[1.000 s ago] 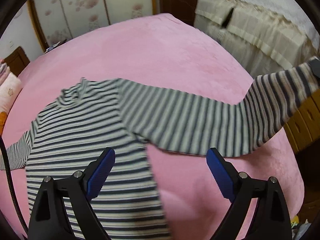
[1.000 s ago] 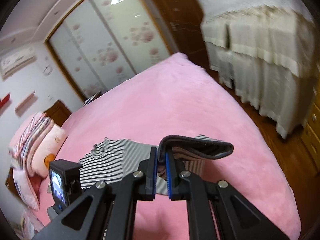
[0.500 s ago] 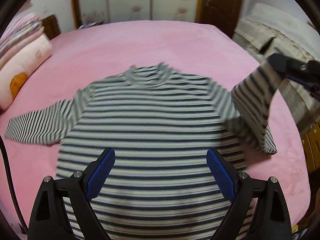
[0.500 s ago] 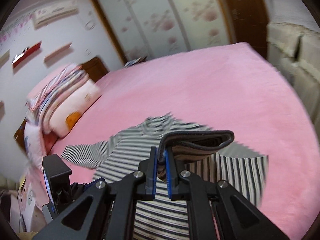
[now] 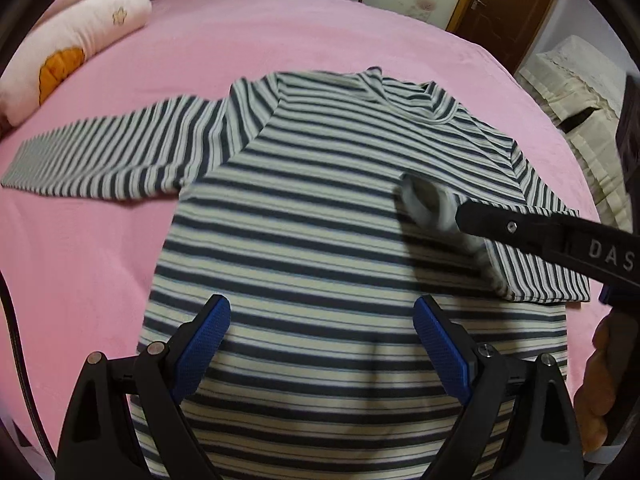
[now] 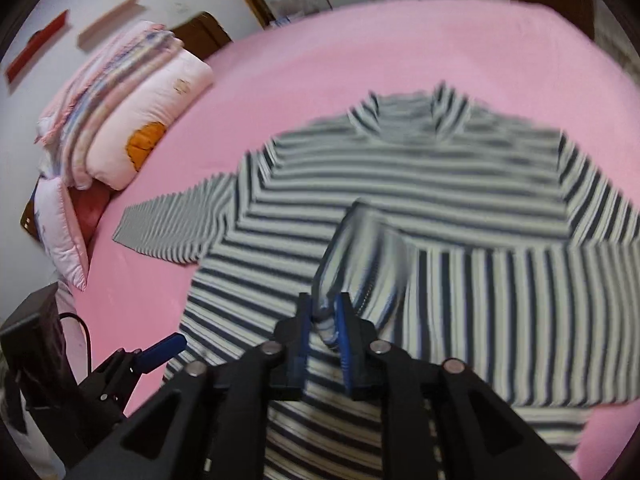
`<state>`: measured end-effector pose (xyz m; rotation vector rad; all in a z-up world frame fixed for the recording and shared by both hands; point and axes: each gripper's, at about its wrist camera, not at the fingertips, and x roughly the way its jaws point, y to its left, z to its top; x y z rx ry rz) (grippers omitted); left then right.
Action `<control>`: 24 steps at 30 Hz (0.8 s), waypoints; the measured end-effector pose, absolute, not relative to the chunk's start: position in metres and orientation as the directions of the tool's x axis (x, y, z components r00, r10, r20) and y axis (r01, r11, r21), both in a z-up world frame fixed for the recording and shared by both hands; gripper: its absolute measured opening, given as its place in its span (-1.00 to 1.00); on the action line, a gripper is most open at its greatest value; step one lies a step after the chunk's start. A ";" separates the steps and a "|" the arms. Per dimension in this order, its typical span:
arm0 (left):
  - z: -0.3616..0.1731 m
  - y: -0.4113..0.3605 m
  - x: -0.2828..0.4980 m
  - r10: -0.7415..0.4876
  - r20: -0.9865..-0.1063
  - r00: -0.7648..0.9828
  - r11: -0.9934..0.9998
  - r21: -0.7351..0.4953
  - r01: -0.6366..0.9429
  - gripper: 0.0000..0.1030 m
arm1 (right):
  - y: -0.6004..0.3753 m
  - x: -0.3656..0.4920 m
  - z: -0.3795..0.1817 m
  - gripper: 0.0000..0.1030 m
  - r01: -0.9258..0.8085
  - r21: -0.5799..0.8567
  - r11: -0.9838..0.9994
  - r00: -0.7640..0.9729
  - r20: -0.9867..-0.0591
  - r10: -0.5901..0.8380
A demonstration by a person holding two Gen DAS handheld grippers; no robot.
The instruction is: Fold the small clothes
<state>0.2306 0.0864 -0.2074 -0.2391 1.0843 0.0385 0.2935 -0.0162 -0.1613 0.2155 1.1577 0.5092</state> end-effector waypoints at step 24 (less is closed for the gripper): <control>-0.251 0.062 0.294 -0.462 -0.784 0.415 0.822 -0.554 -0.130 0.49 | -0.203 0.208 -0.172 -0.56 -0.018 0.539 0.842 0.426 -0.758 0.494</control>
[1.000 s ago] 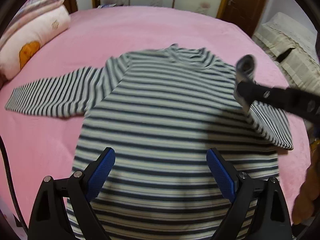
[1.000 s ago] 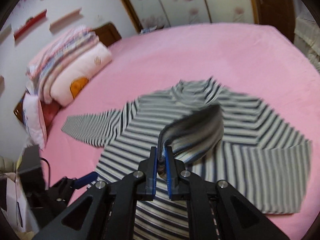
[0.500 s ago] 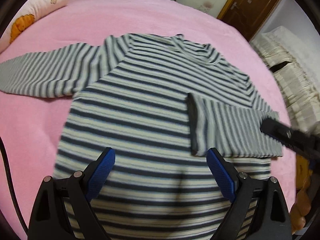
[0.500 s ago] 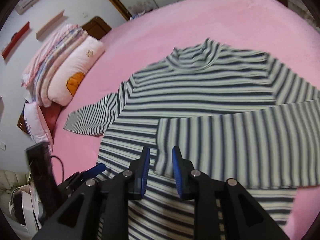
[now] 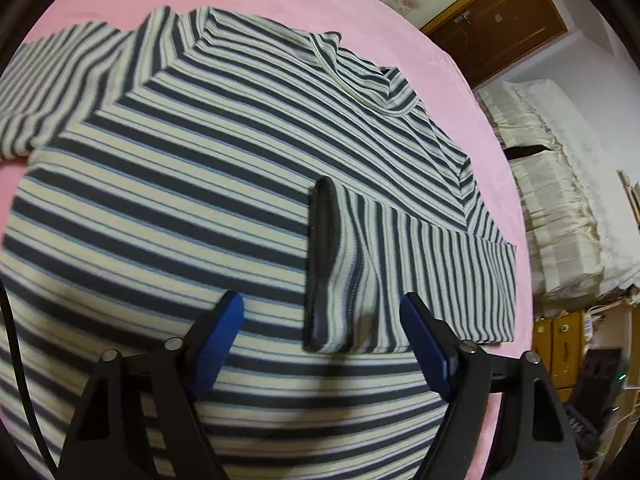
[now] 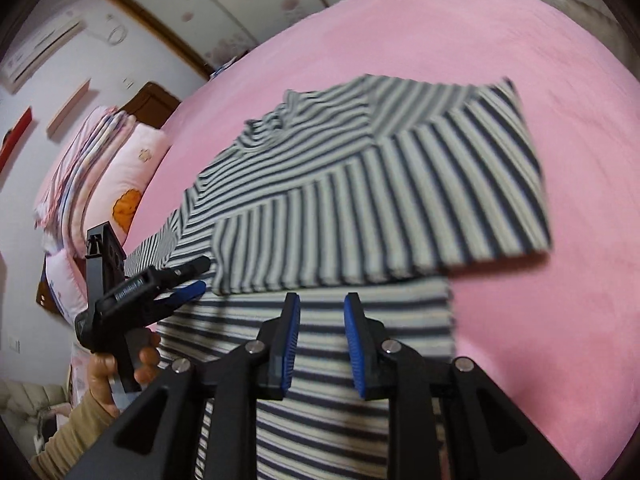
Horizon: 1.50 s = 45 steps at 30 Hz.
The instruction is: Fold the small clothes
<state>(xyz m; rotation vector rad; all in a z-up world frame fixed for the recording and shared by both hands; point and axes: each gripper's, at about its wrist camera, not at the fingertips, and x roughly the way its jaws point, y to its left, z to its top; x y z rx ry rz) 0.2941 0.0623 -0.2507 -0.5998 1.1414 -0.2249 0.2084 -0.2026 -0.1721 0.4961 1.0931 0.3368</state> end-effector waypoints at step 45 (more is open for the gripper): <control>-0.106 0.030 0.363 -0.254 -0.689 0.678 0.951 -0.305 0.047 -0.87 | -0.254 0.173 -0.200 -0.56 0.090 0.522 0.848 0.476 -0.770 0.424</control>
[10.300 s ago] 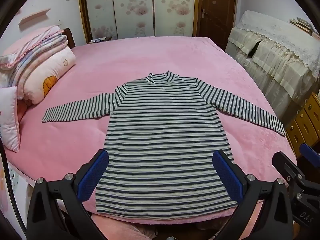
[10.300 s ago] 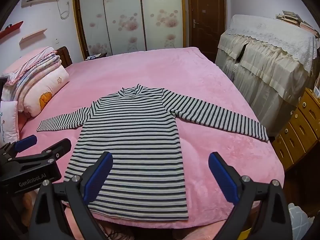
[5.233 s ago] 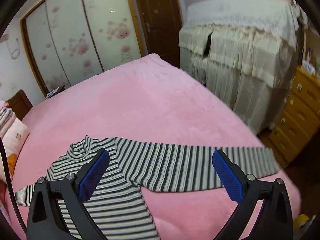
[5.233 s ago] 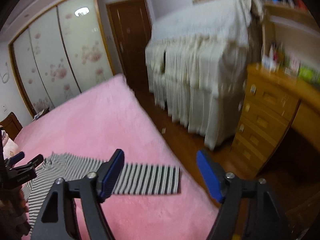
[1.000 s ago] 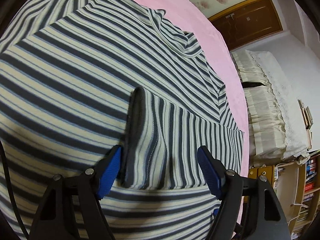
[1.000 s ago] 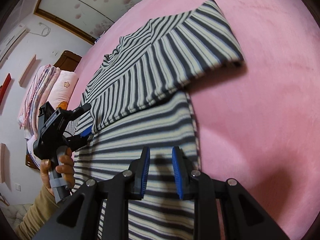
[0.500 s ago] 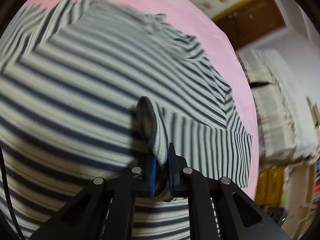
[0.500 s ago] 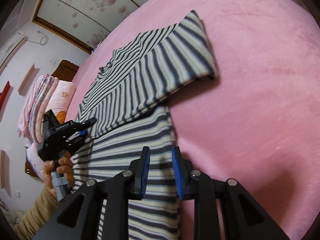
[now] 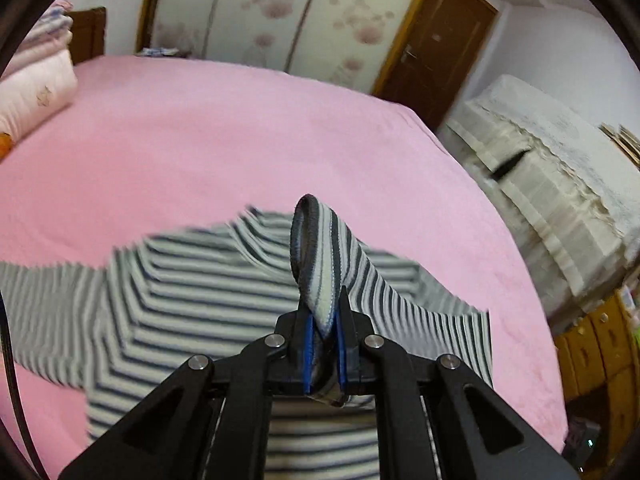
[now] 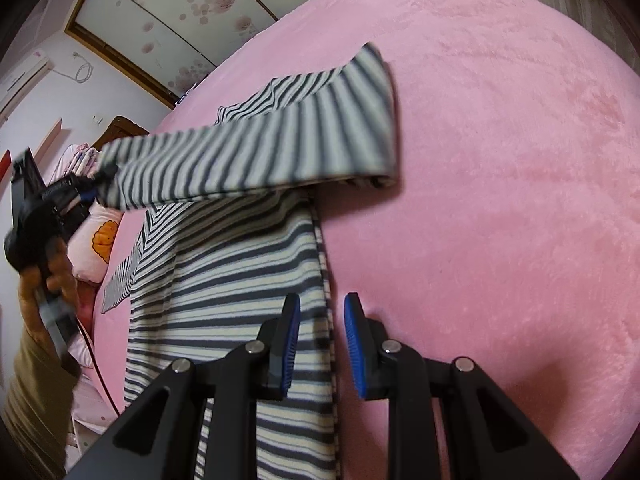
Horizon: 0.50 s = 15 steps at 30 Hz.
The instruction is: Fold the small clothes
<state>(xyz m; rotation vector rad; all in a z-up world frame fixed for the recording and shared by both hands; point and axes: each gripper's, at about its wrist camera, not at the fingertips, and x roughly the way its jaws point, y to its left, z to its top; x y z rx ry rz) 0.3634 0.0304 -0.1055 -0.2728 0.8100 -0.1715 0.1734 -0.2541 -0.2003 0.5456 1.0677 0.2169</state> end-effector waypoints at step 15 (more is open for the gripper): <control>-0.163 0.110 0.397 -0.059 -0.761 0.646 0.961 -0.218 -0.169 -0.87 | -0.254 0.240 -0.195 -0.56 0.074 0.393 0.916 0.484 -0.818 0.312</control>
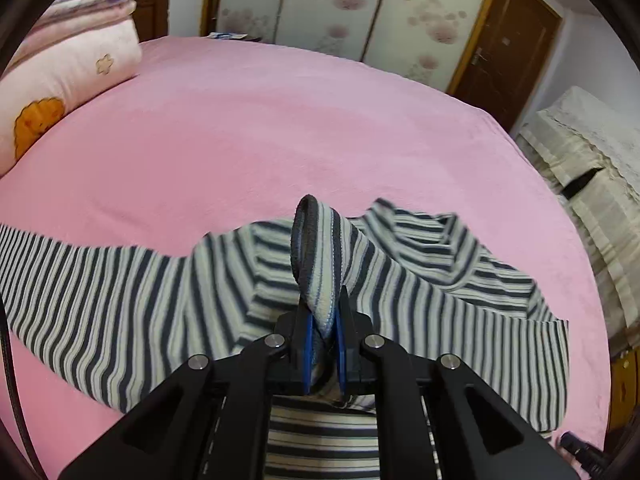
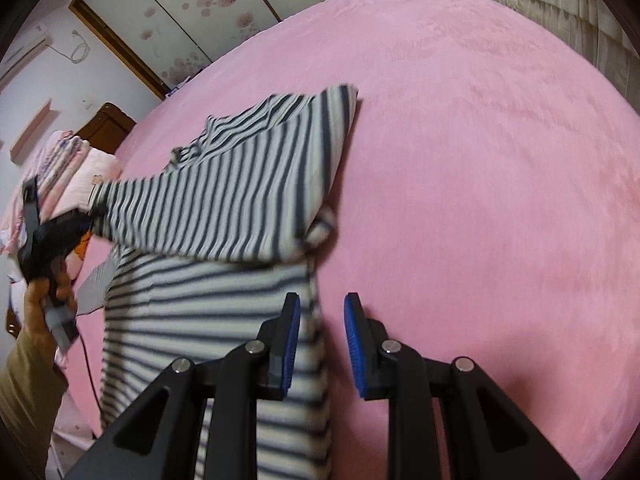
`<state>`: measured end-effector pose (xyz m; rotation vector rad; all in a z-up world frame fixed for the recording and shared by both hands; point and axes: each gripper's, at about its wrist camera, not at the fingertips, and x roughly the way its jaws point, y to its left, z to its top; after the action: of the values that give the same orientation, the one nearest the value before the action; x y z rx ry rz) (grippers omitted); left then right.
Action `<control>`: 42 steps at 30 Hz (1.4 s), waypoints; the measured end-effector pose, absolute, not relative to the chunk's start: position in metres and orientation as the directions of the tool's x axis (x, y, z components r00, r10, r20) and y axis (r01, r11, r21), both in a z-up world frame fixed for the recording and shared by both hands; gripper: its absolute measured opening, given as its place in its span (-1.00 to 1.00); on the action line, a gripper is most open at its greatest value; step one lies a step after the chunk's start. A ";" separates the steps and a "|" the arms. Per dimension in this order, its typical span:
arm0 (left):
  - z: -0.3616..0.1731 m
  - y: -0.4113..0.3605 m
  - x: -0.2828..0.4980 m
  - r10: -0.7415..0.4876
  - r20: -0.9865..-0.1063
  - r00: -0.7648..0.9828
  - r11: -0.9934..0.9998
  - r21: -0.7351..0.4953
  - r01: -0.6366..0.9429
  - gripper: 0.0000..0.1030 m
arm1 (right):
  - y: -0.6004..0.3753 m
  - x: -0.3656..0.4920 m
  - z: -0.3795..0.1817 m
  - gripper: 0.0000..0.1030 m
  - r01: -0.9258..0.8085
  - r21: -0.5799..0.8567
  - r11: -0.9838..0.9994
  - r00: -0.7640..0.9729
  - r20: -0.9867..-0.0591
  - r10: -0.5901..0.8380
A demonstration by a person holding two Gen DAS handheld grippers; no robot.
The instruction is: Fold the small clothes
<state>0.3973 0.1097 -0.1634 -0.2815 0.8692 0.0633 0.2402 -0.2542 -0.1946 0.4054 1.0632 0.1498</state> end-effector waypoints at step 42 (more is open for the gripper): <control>-0.228 0.156 0.375 -0.112 -0.801 0.587 0.892 -0.342 -0.296 -0.80 | -0.243 0.266 -0.224 -0.91 0.202 0.264 0.943 0.554 -0.825 0.113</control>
<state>0.3746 0.1564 -0.2284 -0.4744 0.9460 0.1122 0.2655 -0.2426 -0.2239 0.3494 0.9881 -0.0542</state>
